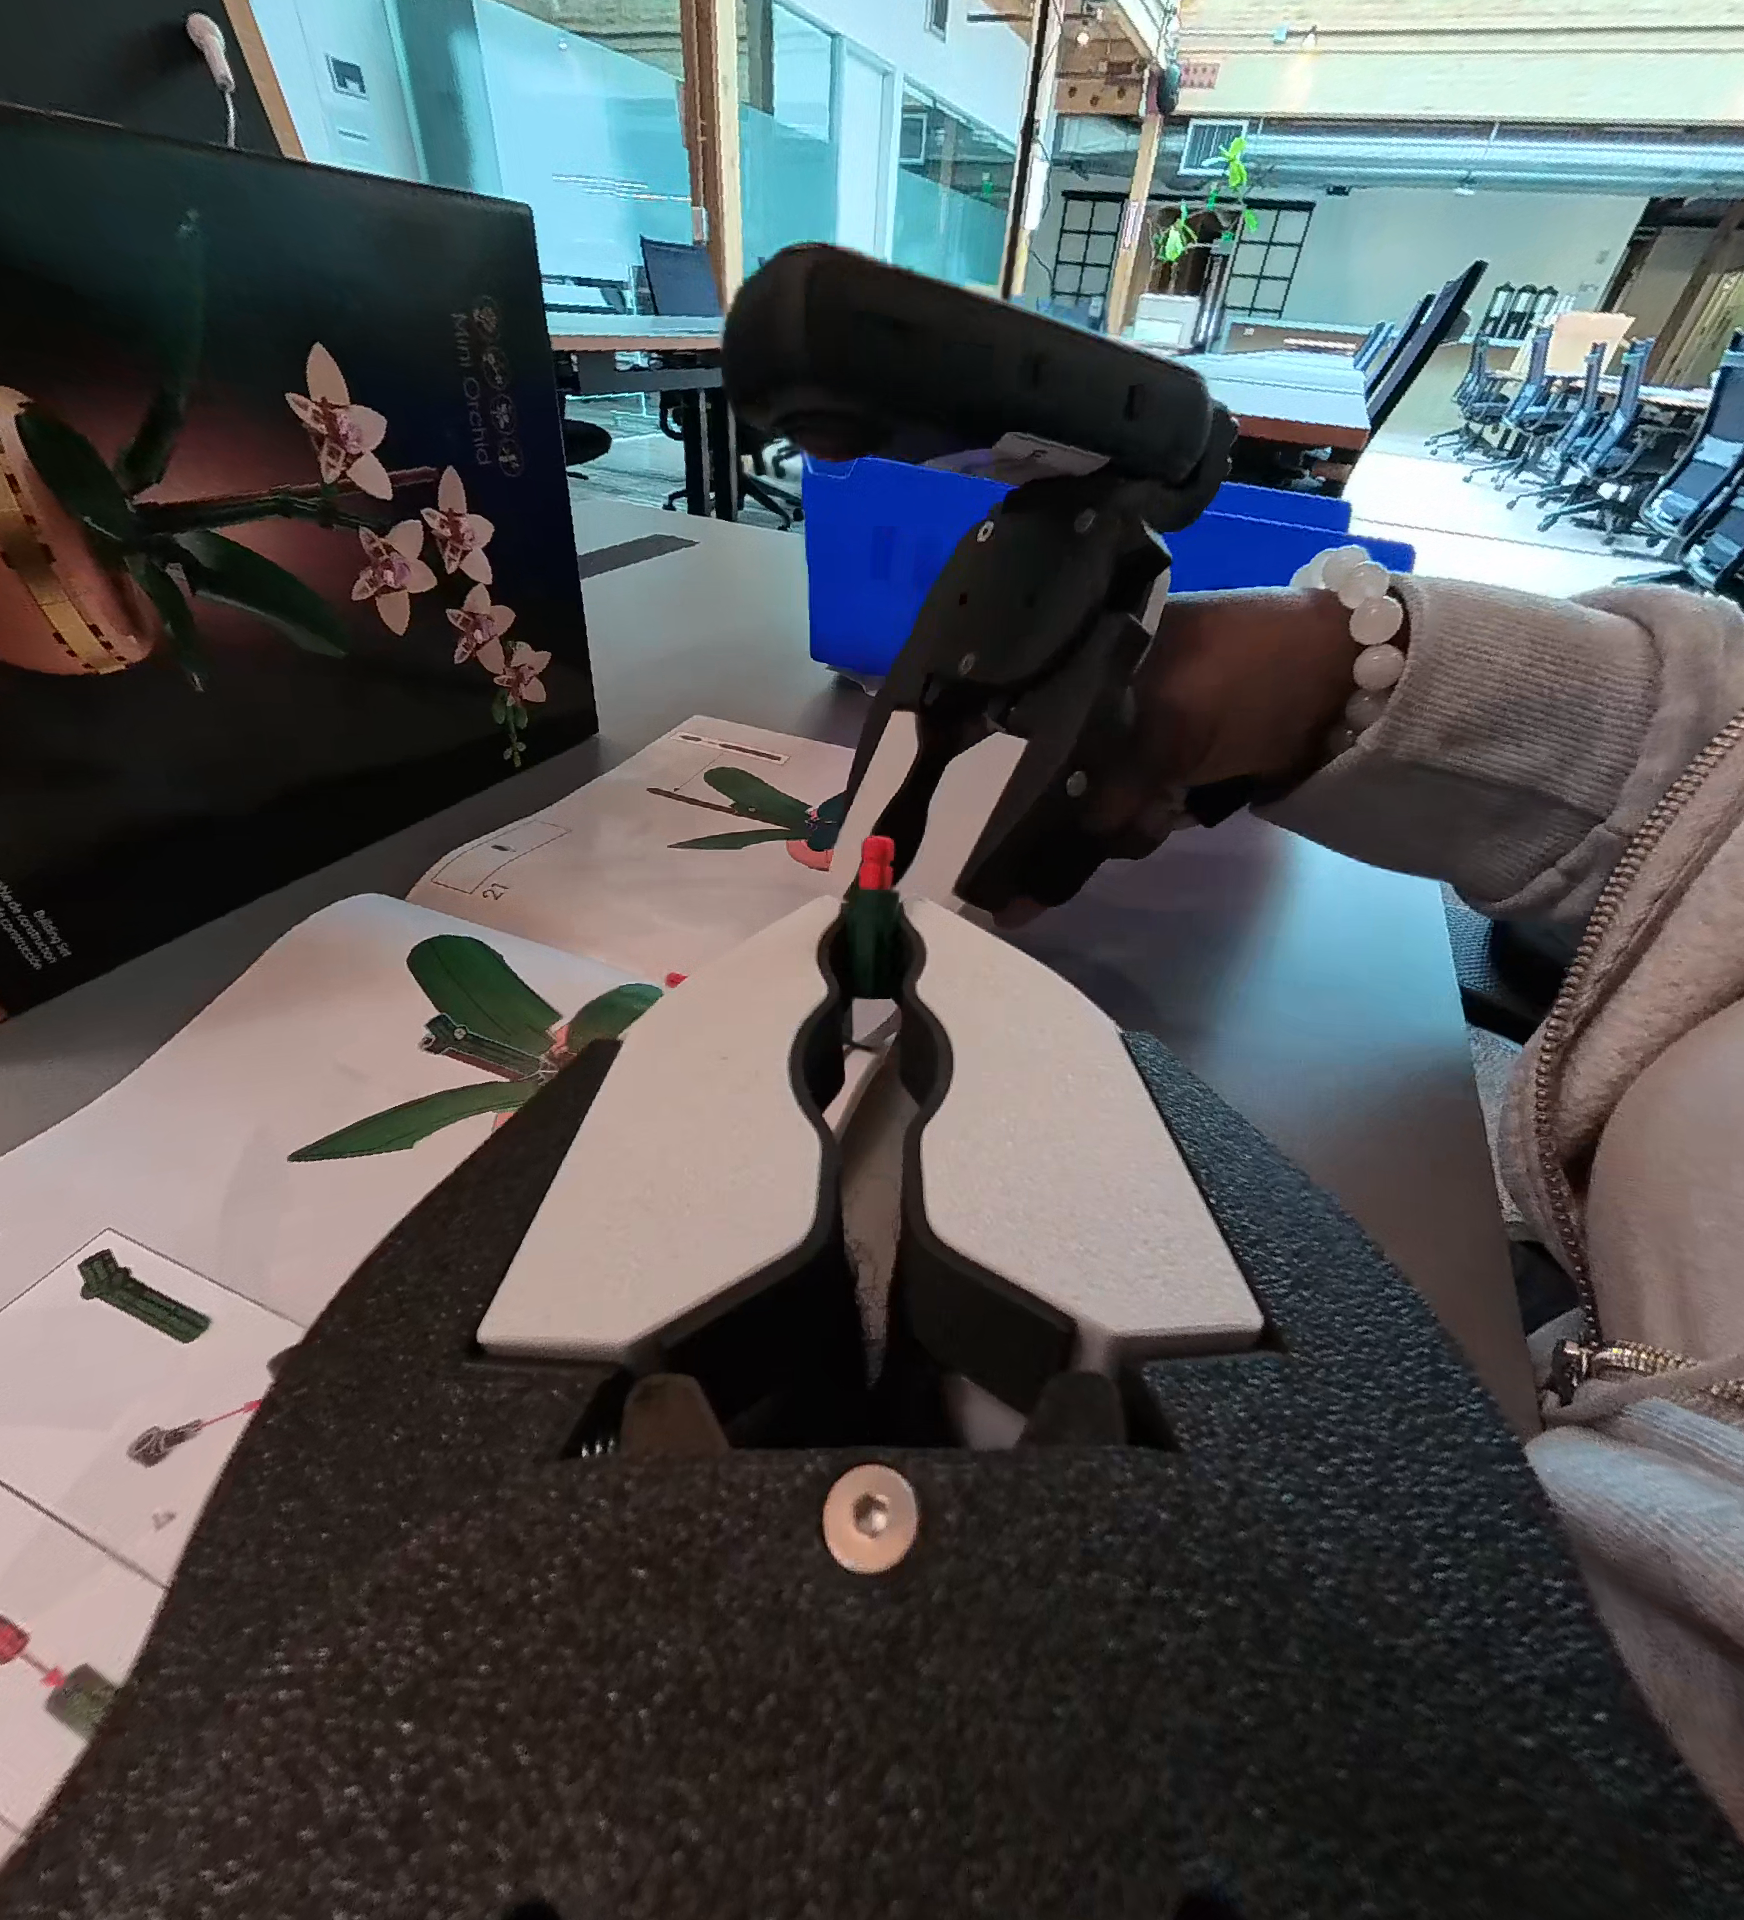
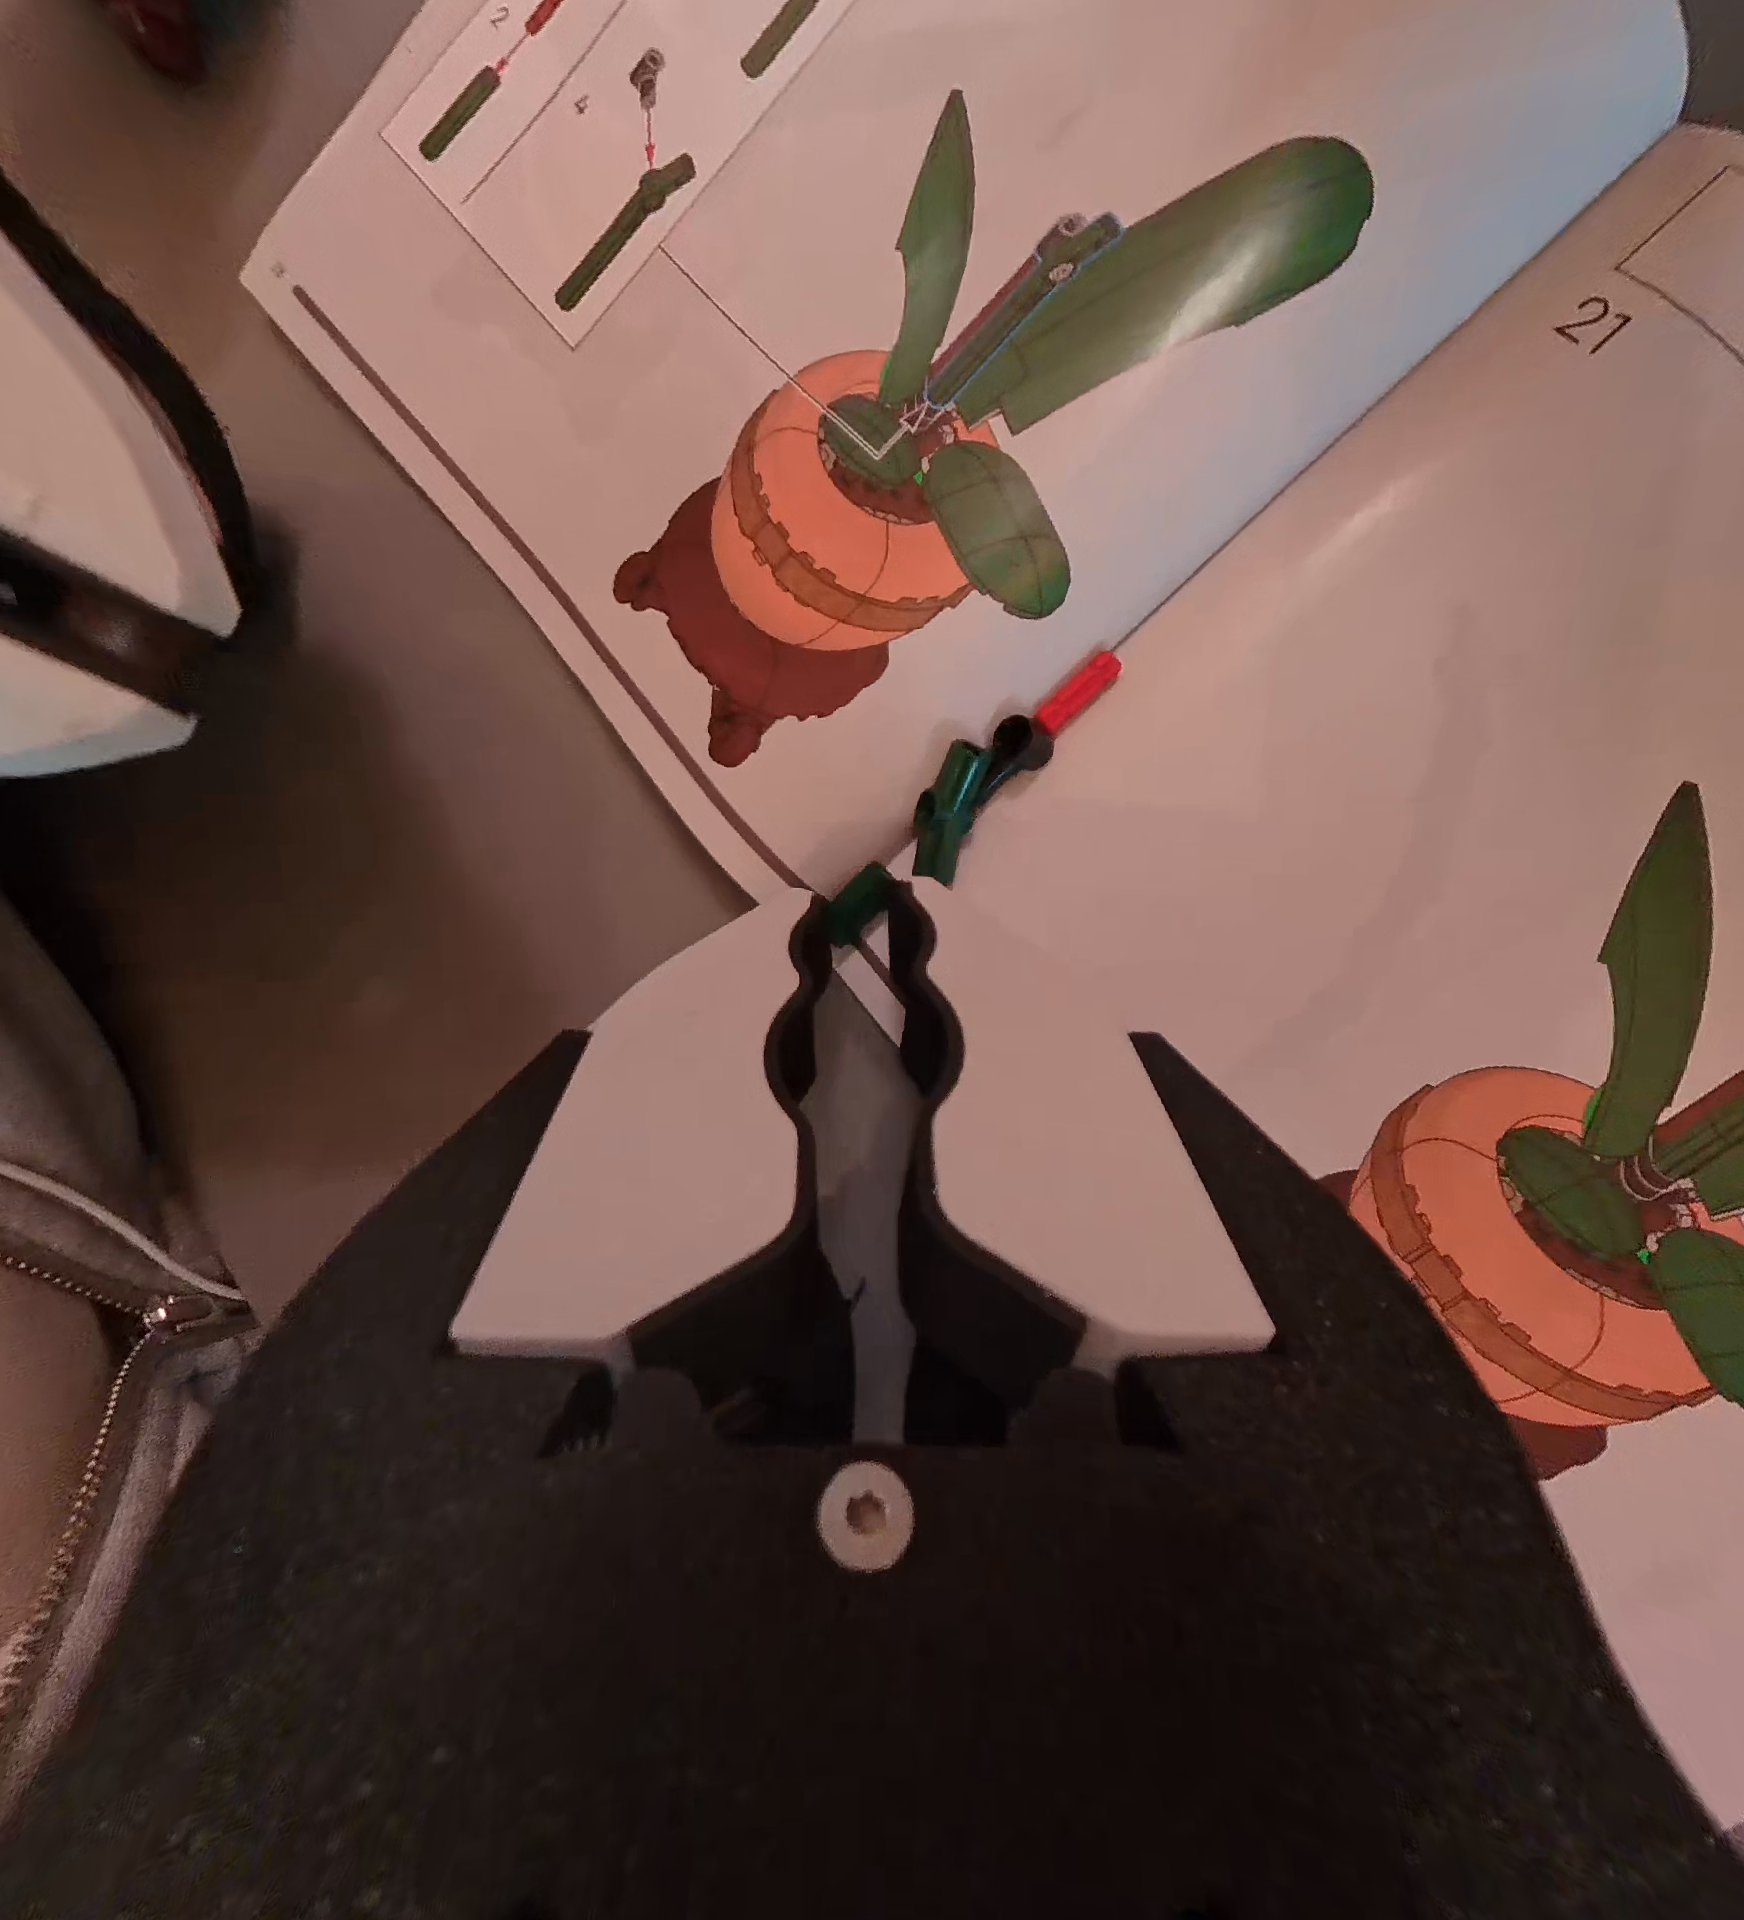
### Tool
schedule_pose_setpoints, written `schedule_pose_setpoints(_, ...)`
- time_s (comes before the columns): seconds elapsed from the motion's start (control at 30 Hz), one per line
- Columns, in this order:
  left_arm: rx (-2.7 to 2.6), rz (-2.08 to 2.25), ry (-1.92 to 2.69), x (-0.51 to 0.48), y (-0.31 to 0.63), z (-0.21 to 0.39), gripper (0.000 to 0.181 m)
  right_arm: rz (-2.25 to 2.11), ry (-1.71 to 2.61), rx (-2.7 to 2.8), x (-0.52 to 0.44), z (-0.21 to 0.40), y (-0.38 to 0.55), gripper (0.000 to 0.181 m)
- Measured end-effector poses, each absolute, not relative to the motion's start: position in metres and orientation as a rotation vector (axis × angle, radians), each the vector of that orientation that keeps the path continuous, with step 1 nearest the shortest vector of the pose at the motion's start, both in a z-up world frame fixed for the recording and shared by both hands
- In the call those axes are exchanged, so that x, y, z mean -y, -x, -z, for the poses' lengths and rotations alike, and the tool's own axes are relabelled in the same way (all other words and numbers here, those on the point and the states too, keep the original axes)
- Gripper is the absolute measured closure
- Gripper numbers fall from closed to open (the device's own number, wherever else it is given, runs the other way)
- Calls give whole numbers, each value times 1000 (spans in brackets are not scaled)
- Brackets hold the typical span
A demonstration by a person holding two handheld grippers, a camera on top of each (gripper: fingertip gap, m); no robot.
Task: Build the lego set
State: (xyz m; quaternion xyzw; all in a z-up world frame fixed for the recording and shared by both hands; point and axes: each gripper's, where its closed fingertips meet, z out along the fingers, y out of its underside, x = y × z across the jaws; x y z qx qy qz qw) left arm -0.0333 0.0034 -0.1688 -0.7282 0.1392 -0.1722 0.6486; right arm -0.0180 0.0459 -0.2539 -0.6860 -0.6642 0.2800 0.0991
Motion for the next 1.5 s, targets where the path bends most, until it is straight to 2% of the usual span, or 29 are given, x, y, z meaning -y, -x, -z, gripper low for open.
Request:
schedule_pose_setpoints(0.13,-328,385,1656,-3,32,169,177,-754,1986,2019,-46,254,18,171)
schedule_pose_setpoints(0.23,-317,393,1655,-3,33,169,177,-752,1882,2086,-43,250,17,181)
schedule_pose_setpoints(0.33,-308,396,1655,-4,34,169,177,-689,1855,2161,-45,252,10,181)
schedule_pose_setpoints(0.63,-303,396,1658,-4,35,169,177,-705,1981,2061,-44,251,17,165)
schedule_pose_setpoints(0.77,-316,388,1661,-3,33,170,177,-741,1989,2092,-37,257,20,175)
schedule_pose_setpoints(0.9,-305,396,1662,-4,34,169,177,-809,1928,2099,-34,252,20,175)
schedule_pose_setpoints(1.13,-287,414,1662,-5,36,169,177,-1261,1529,1847,-21,197,37,175)
schedule_pose_setpoints(1.33,-292,421,1660,-4,35,169,177,-1527,1163,1554,-15,136,38,175)
schedule_pose_setpoints(1.5,-312,411,1663,-5,33,170,177,-1727,991,1396,-8,109,38,175)
